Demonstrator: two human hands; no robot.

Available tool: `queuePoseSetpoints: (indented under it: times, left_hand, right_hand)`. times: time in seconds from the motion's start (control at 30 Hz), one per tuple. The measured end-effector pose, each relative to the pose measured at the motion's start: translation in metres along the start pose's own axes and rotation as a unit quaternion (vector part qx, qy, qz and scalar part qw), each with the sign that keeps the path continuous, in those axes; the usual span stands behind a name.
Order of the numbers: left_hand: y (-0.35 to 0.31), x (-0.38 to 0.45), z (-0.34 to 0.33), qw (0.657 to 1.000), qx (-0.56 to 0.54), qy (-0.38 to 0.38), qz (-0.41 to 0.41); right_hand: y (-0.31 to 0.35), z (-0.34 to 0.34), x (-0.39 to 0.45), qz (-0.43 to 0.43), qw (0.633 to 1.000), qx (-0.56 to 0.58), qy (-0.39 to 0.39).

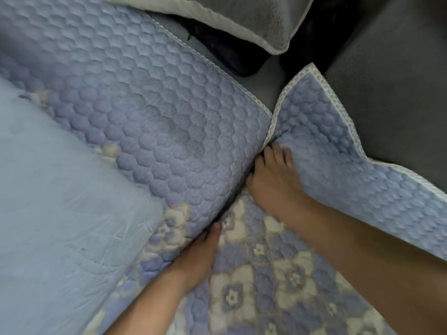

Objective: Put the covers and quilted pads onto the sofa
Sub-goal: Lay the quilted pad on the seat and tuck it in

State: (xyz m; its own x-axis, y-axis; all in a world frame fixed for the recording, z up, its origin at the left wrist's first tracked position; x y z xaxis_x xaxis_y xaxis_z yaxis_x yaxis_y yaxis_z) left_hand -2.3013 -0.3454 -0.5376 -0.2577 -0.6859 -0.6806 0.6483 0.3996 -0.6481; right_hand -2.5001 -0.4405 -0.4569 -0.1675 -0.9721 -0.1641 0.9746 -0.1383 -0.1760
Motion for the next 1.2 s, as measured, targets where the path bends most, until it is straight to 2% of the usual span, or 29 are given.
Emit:
queuePoseSetpoints:
  times: [0.07,0.1,0.13,0.23,0.3,0.37,0.5,0.6,0.67,0.73,0.83,0.9,0.97,1.03,1.1,1.13,1.2]
  left_hand:
    - [-0.009,0.001,-0.001,0.999,-0.041,0.023,-0.026]
    - [-0.013,0.002,0.001,0.998,-0.054,0.027,-0.035]
    - [-0.011,0.005,0.003,0.996,-0.076,0.029,-0.031]
    - [0.007,0.006,-0.002,0.980,-0.171,0.089,0.052]
    - [0.013,0.001,-0.009,0.956,-0.226,0.151,0.112]
    - [0.010,0.000,-0.010,0.955,-0.220,0.165,0.114]
    - [0.007,-0.001,-0.002,0.973,-0.175,0.115,0.091]
    - [-0.003,-0.002,0.002,0.987,-0.128,0.092,0.031]
    - [-0.008,-0.005,0.006,0.989,-0.118,0.090,0.005]
    - [-0.006,-0.003,0.006,0.987,-0.133,0.091,0.009]
    - [-0.006,0.000,0.012,0.984,-0.167,0.064,0.017]
    - [-0.010,0.000,0.017,0.984,-0.174,0.046,0.011]
    - [-0.019,-0.003,0.015,0.991,-0.131,0.036,0.004]
    - [-0.019,-0.008,0.019,0.999,0.013,-0.042,-0.016]
    - [-0.029,-0.027,0.022,0.975,0.177,-0.129,-0.043]
    - [-0.045,-0.037,0.015,0.959,0.231,-0.149,-0.075]
    - [-0.109,-0.053,-0.014,0.933,0.236,-0.168,-0.214]
  right_hand:
    - [0.002,0.011,-0.002,0.069,0.996,-0.041,-0.050]
    - [0.004,0.012,0.004,0.093,0.993,-0.061,-0.037]
    - [0.003,0.007,0.014,0.101,0.992,-0.072,0.012]
    - [-0.011,-0.016,0.051,0.046,0.982,-0.071,0.171]
    - [-0.018,-0.027,0.064,0.019,0.981,-0.076,0.177]
    - [-0.022,-0.029,0.059,0.012,0.987,-0.076,0.140]
    - [-0.045,-0.028,0.058,-0.028,0.980,-0.085,0.175]
    - [-0.050,-0.004,0.065,-0.079,0.977,-0.081,0.183]
    - [-0.040,0.003,0.065,-0.066,0.974,-0.083,0.201]
    - [-0.037,0.000,0.068,-0.052,0.977,-0.088,0.188]
    - [-0.057,-0.006,0.074,-0.112,0.978,0.047,0.168]
    - [-0.053,0.008,0.068,-0.058,0.986,0.080,0.132]
    - [-0.062,0.021,0.049,-0.007,0.994,0.110,0.023]
    - [-0.090,0.017,-0.005,-0.043,0.986,0.157,-0.016]
    - [-0.129,0.000,-0.057,-0.120,0.979,0.163,-0.008]
    - [-0.152,-0.011,-0.075,-0.165,0.974,0.154,0.007]
    - [-0.192,-0.026,-0.087,-0.244,0.958,0.149,0.027]
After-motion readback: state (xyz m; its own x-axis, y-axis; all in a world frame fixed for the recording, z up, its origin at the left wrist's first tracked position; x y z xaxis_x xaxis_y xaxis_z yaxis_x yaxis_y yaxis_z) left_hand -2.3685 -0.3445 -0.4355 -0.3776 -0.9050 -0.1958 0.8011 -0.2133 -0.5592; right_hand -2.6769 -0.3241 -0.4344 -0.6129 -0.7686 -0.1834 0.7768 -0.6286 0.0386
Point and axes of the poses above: each hand's wrist, its own x-axis towards the middle knuckle, its own z-axis out of the back of the hand, y = z × x, the point moved 10 cm from there along x, towards the middle knuckle, and after that the axes turned 11 degrees about -y, right-handed, at the moved point
